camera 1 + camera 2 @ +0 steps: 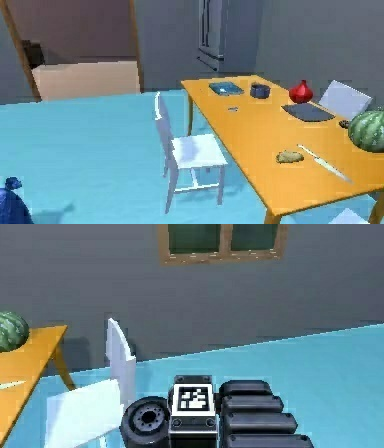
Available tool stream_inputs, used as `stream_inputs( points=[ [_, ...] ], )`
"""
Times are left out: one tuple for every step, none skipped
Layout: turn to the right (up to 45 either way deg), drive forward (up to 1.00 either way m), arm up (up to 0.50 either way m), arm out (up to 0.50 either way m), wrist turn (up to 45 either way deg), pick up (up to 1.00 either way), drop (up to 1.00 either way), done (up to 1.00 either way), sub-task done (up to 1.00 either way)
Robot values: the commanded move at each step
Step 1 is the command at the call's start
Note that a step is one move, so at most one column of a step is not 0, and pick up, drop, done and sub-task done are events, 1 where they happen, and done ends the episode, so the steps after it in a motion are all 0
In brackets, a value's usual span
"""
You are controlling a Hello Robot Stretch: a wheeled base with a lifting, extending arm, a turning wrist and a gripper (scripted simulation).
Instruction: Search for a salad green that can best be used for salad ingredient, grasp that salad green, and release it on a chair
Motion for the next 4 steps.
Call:
stream_inputs(
  points=[
    [-45.0, 0.0, 0.0, 0.0, 0.0, 0.0, 0.0, 0.0, 0.0],
    [-39.0, 0.0, 0.0, 0.0, 0.0, 0.0, 0.0, 0.0, 0.0],
    [-3.0, 0.0, 0.0, 0.0, 0.0, 0.0, 0.0, 0.0, 0.0],
    [45.0, 0.0, 0.0, 0.0, 0.0, 0.0, 0.0, 0.0, 0.0]
  ],
)
